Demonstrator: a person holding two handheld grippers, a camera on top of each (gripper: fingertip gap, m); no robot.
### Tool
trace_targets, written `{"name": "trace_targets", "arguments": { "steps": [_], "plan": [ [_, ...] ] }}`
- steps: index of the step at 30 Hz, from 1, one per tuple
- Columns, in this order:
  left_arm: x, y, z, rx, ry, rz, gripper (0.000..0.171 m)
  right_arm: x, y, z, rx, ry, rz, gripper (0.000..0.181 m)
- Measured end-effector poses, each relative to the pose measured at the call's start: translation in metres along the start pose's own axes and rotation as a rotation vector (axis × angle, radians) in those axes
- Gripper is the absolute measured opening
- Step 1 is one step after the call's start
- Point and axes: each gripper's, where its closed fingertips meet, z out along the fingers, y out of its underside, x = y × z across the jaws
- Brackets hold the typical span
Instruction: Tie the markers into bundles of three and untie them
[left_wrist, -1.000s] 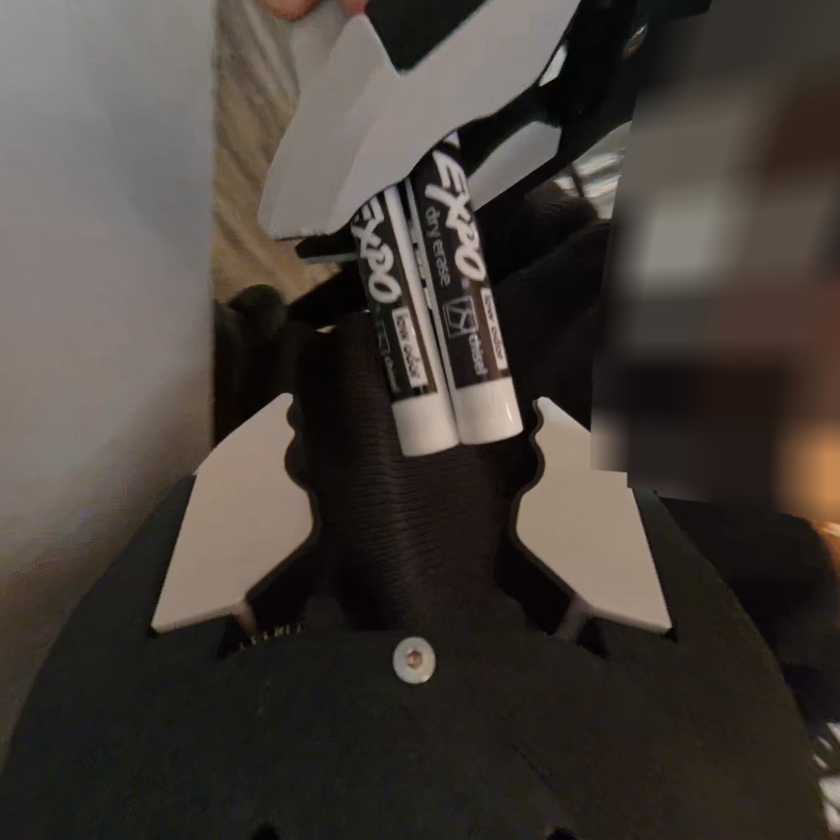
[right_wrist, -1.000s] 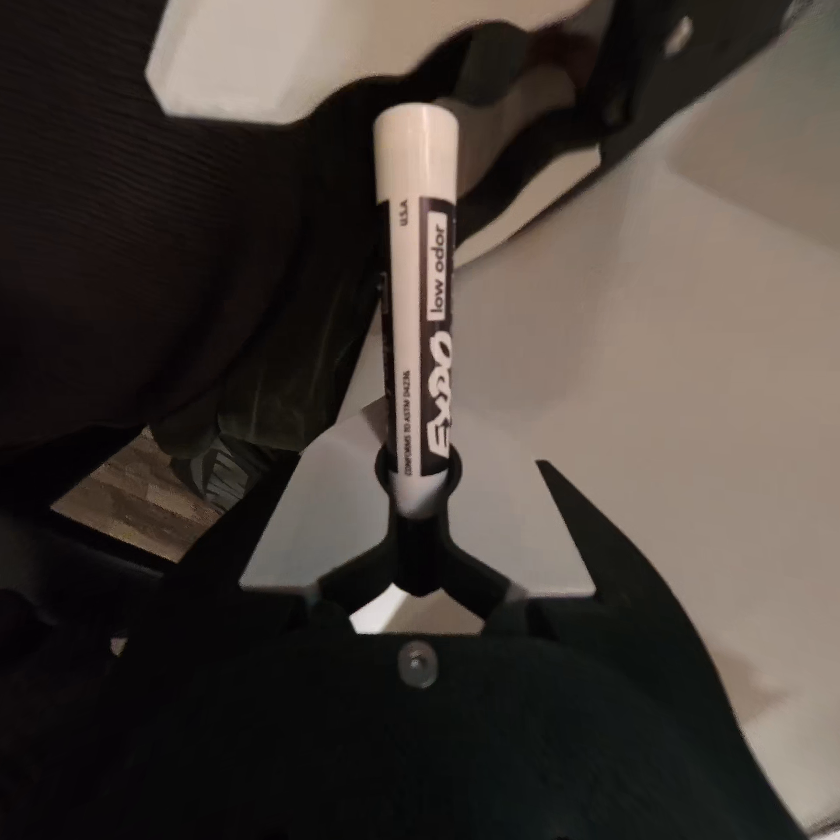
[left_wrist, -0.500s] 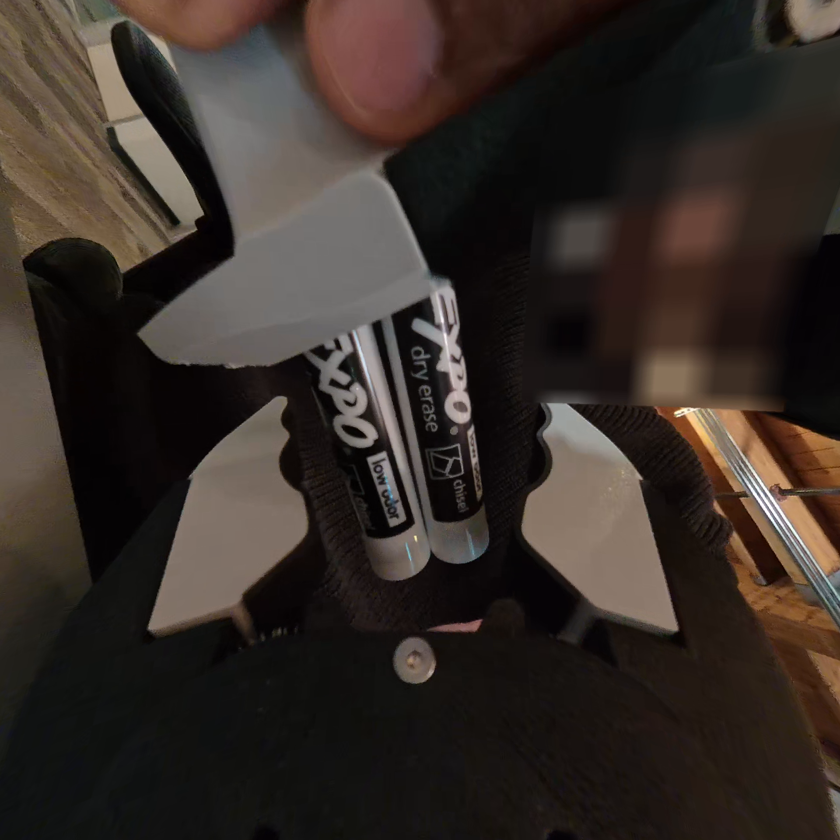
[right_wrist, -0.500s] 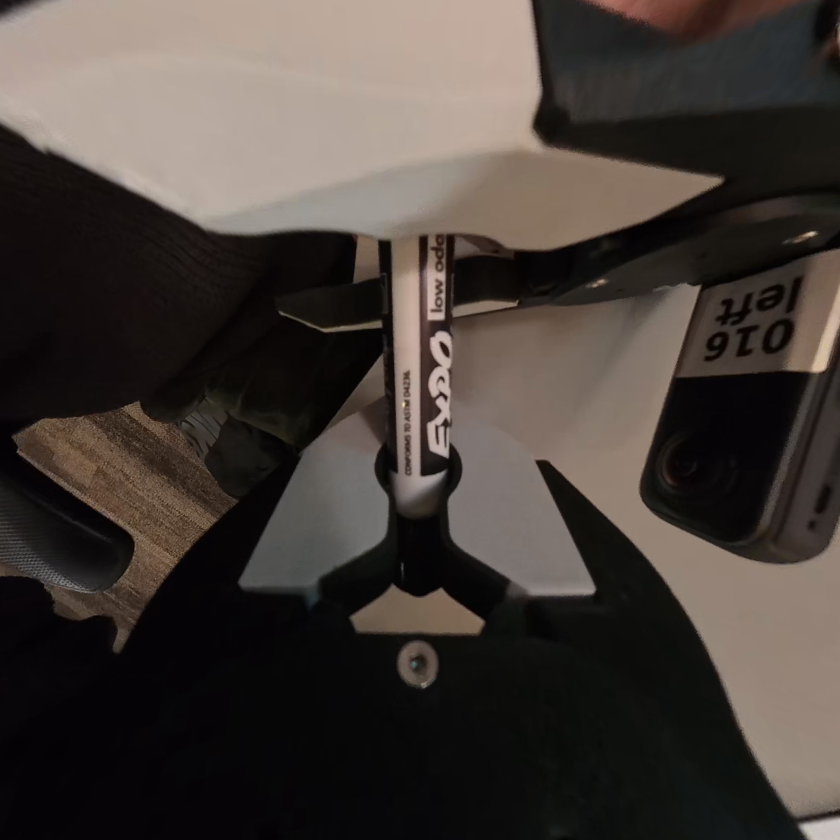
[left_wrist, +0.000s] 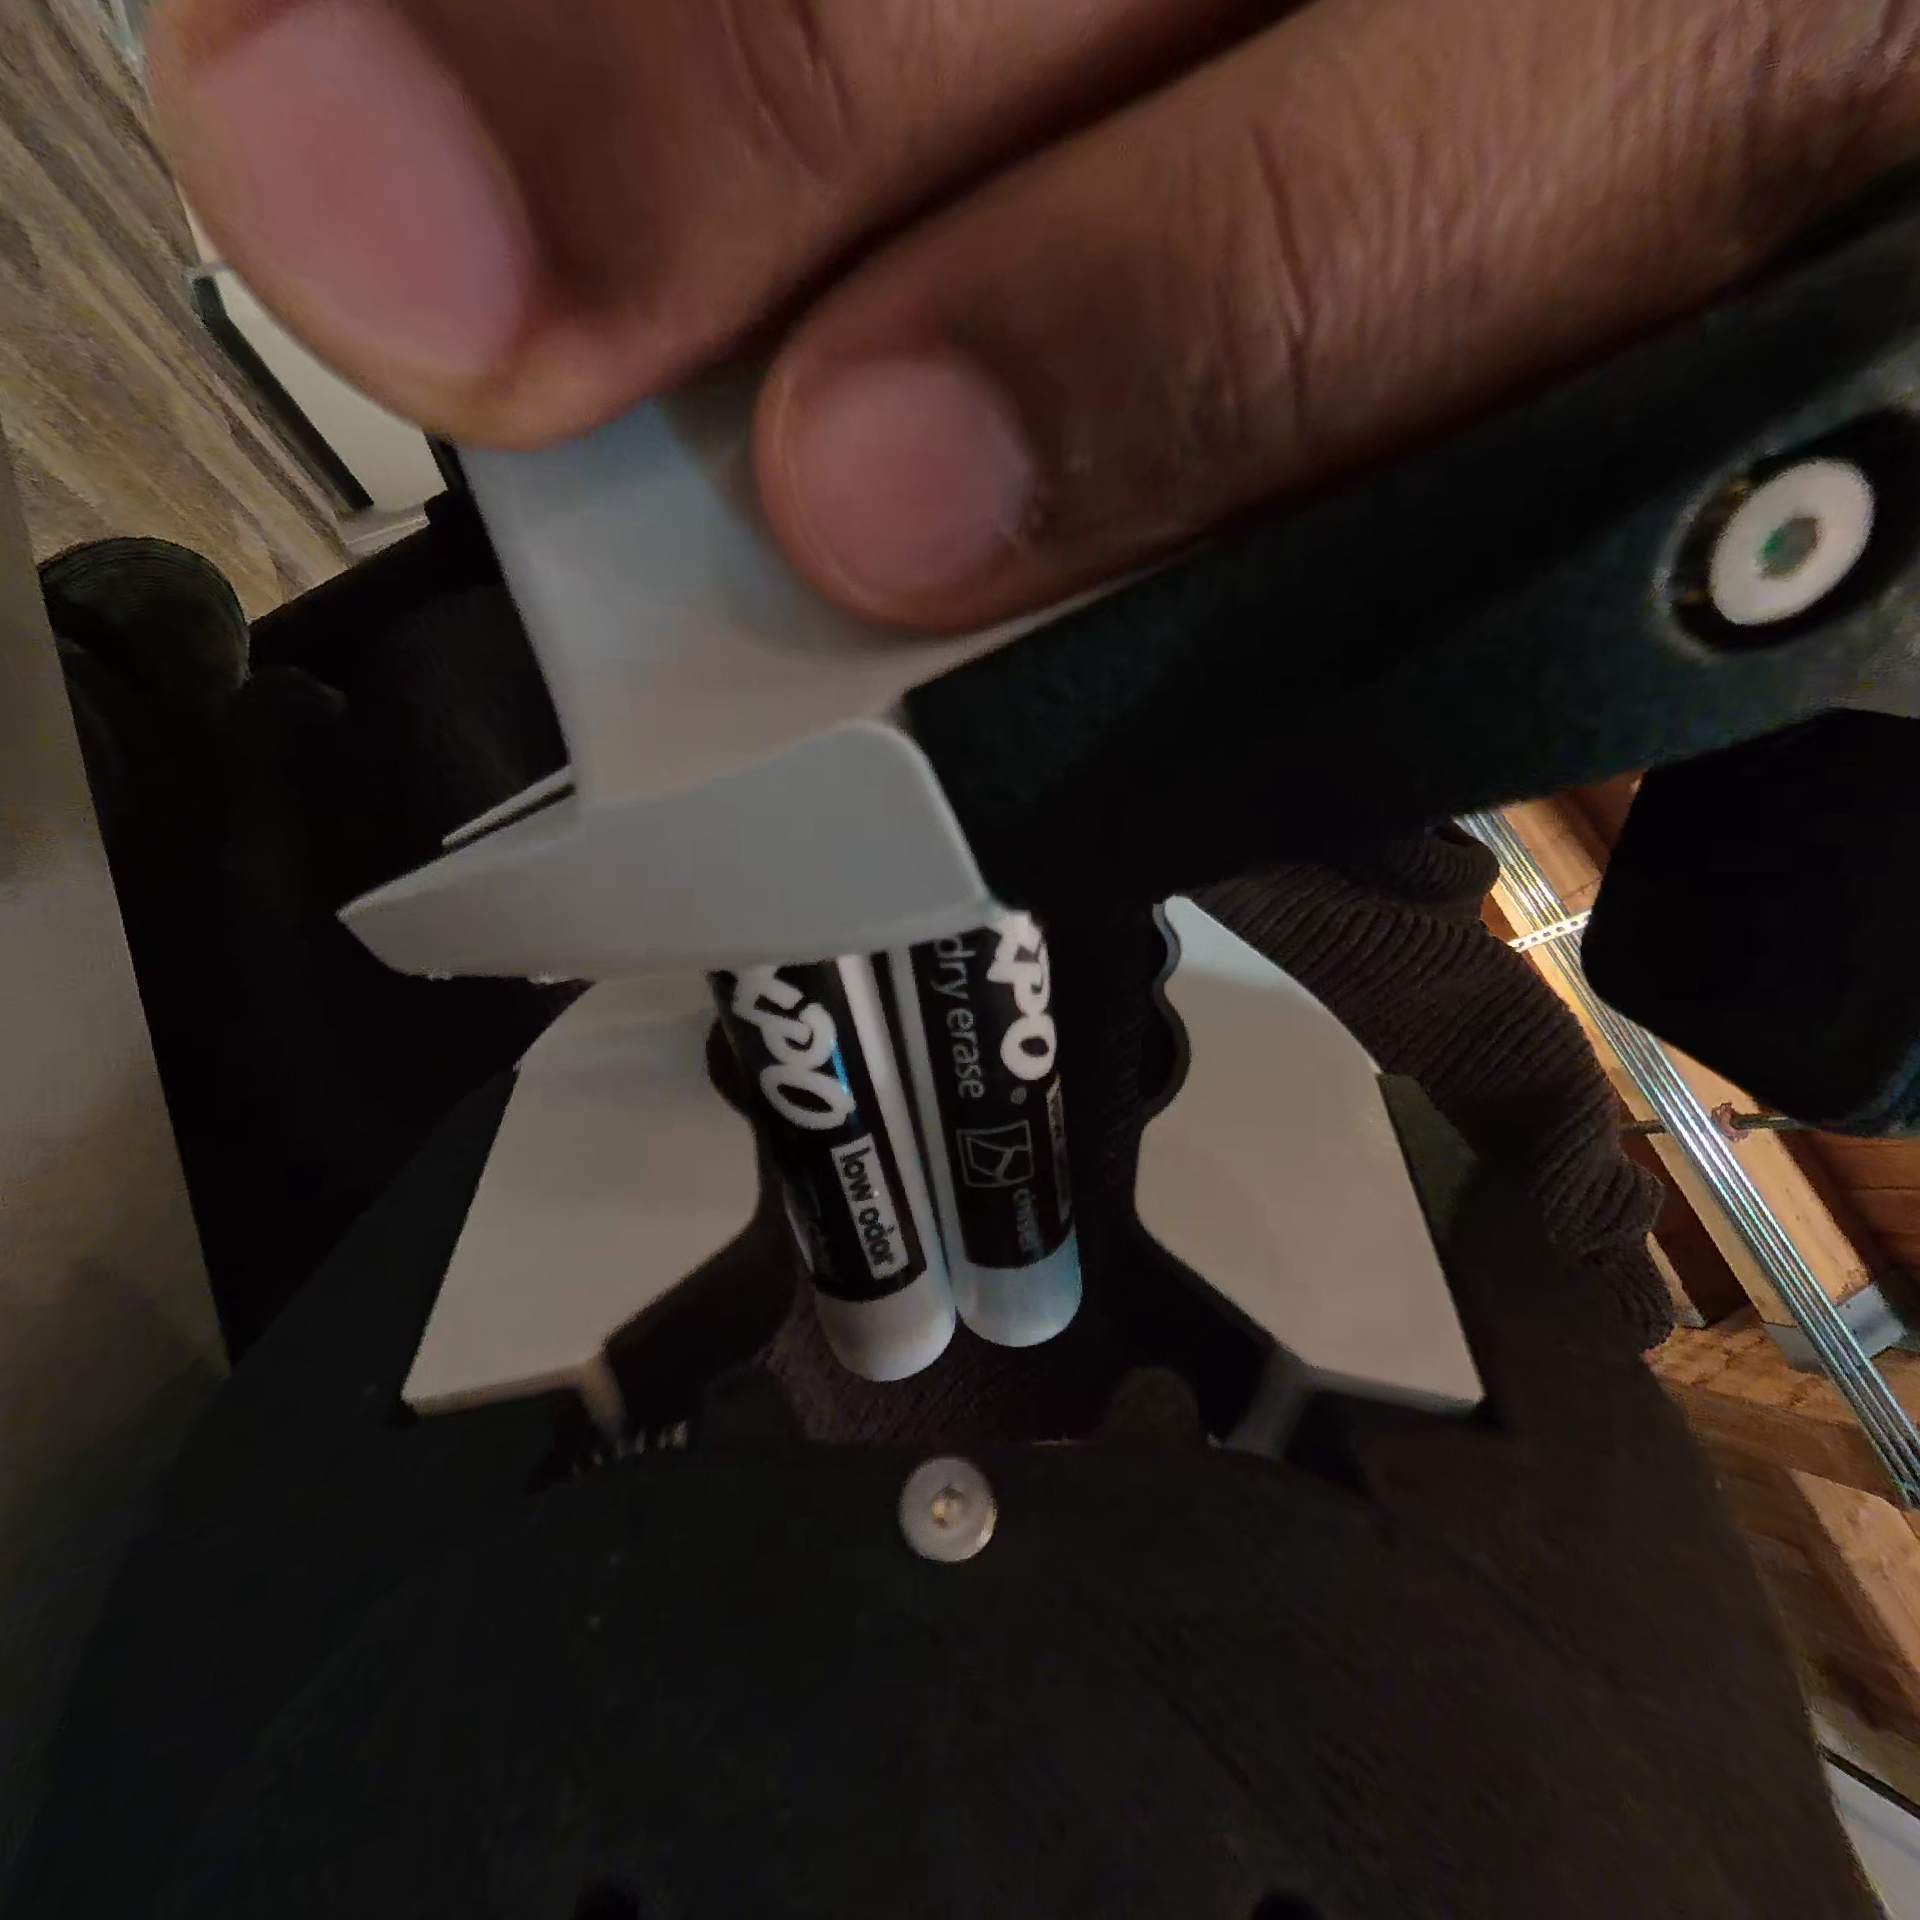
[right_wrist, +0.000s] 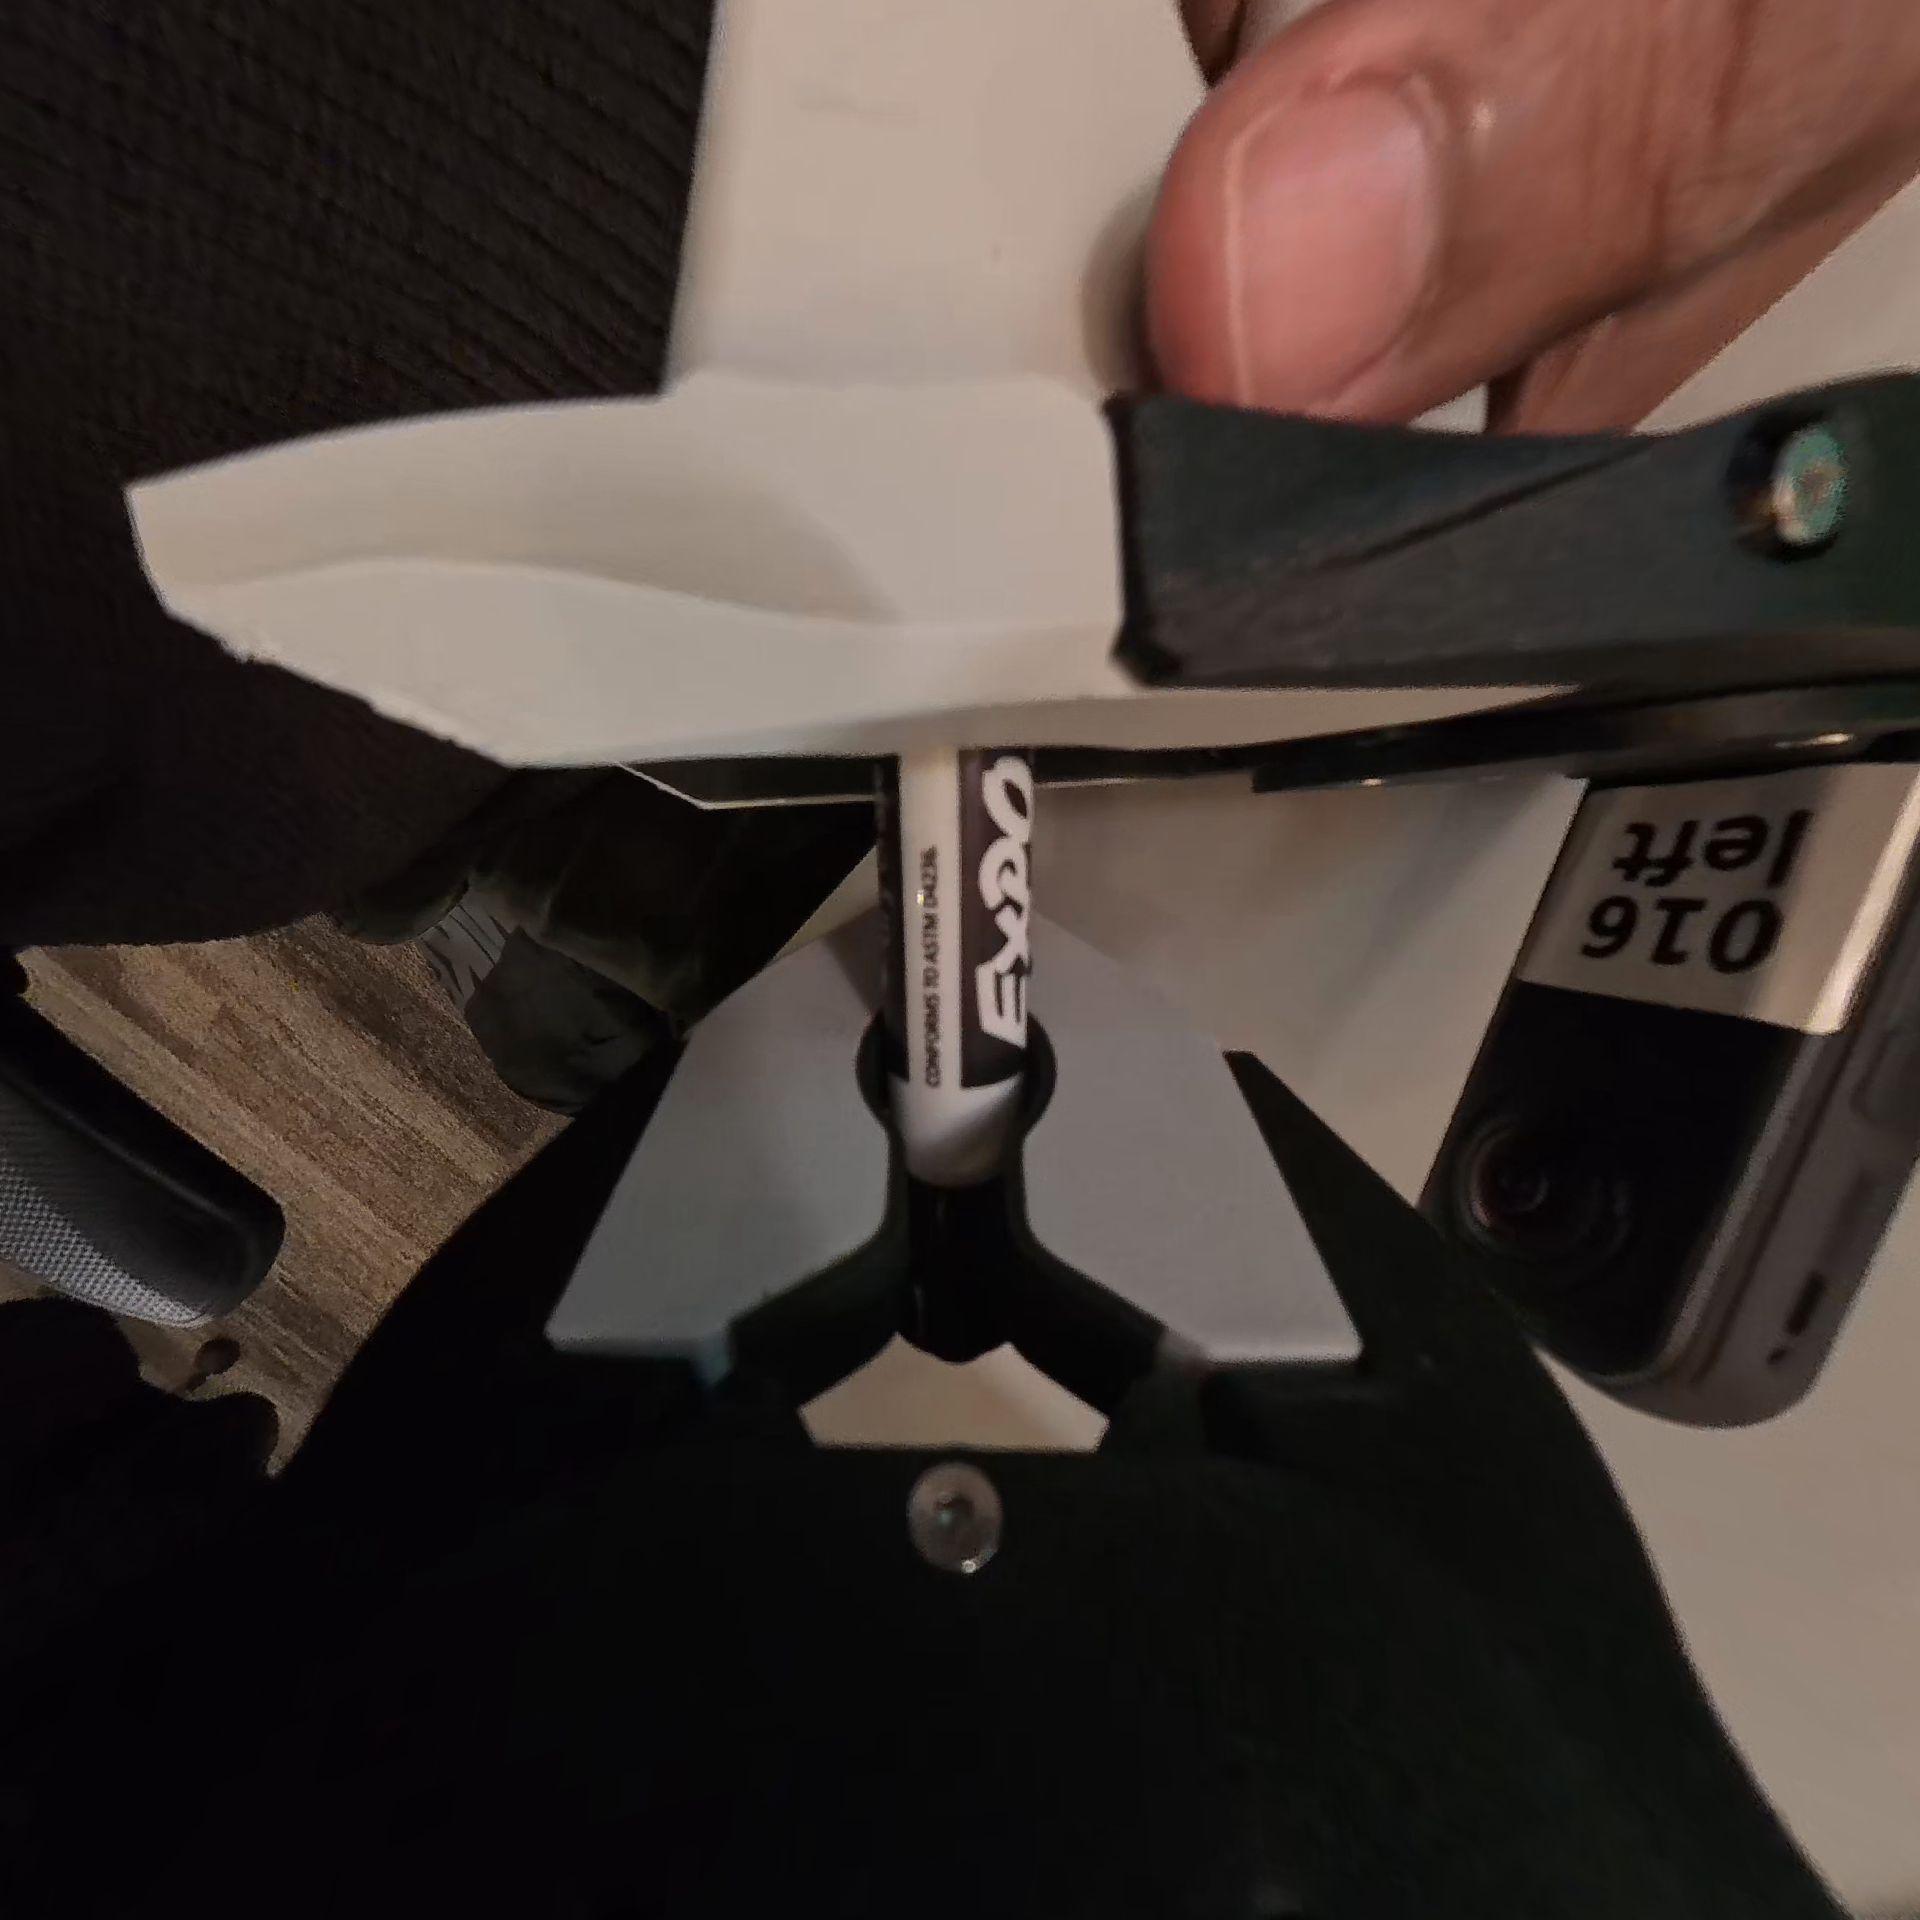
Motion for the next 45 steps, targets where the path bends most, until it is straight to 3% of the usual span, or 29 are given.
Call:
{"name": "trace_targets", "arguments": {
  "steps": [32,45],
  "plan": [
    [-0.020,0.003,0.007,-0.045,-0.142,0.064,0.045,-0.010,-0.001,0.001,-0.055,-0.026,0.023,0.015],
    [-0.025,-0.010,0.011,0.050,-0.177,0.095,0.042,-0.014,0.006,-0.001,-0.063,-0.019,0.034,0.016]
  ]
}}
